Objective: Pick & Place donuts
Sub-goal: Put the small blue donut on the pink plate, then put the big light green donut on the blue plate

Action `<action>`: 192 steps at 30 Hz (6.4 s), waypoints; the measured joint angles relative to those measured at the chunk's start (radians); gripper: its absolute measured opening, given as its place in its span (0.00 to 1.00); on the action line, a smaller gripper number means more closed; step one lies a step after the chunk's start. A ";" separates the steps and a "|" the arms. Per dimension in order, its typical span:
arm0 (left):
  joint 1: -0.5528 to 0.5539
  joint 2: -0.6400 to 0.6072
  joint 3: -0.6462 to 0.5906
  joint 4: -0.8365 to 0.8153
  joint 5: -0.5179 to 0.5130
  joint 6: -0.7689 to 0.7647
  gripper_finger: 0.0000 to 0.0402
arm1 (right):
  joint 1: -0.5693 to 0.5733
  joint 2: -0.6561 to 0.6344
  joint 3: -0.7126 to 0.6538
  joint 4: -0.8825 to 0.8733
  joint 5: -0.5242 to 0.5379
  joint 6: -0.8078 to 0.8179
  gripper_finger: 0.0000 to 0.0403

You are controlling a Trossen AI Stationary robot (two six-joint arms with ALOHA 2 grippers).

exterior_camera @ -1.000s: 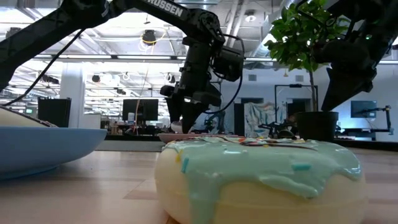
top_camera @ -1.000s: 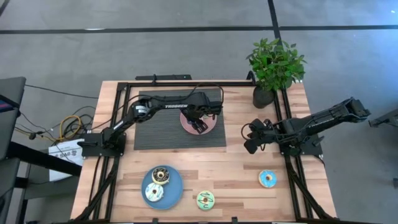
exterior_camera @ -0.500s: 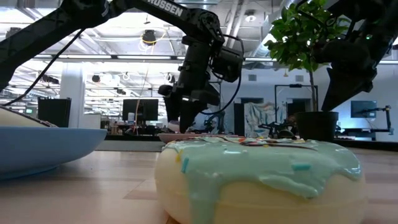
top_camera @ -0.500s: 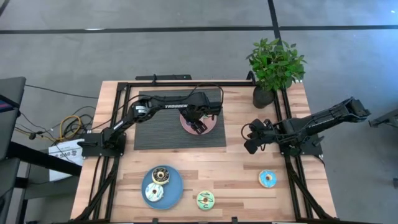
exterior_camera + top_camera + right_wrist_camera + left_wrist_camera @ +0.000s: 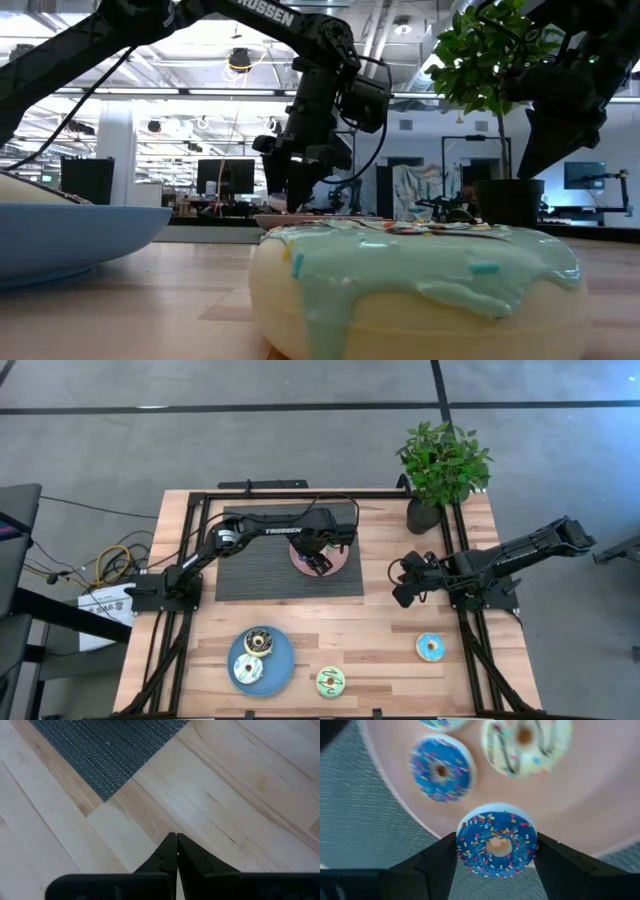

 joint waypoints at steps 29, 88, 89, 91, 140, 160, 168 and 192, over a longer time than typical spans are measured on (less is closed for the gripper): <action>-0.021 0.000 0.000 0.051 0.001 -0.033 0.59 | 0.000 0.000 0.000 0.000 0.000 0.000 0.00; -0.623 -0.016 0.271 0.263 -0.280 -0.837 0.86 | 0.000 -0.001 0.000 -0.052 -0.080 -0.132 0.00; -0.630 -0.016 0.271 0.263 -0.283 -0.845 0.86 | 0.000 -0.005 0.000 -0.065 -0.081 -0.132 0.00; -0.642 -0.016 0.271 0.264 -0.281 -0.845 0.86 | 0.000 -0.021 0.000 -0.086 -0.097 -0.127 0.00; -0.694 -0.007 0.178 0.452 -0.133 -0.763 0.82 | 0.620 -0.345 0.000 -0.050 0.058 -0.155 0.00; -0.737 -0.008 0.011 0.454 0.032 -0.558 0.82 | 0.620 -0.345 0.000 -0.059 0.082 -0.131 0.00; -0.729 0.015 0.012 0.491 0.026 -0.514 0.82 | 0.620 -0.345 0.000 -0.059 0.081 -0.131 0.00; -0.727 0.074 0.014 0.481 0.044 -0.644 0.80 | 0.620 -0.344 0.000 -0.053 0.081 -0.130 0.00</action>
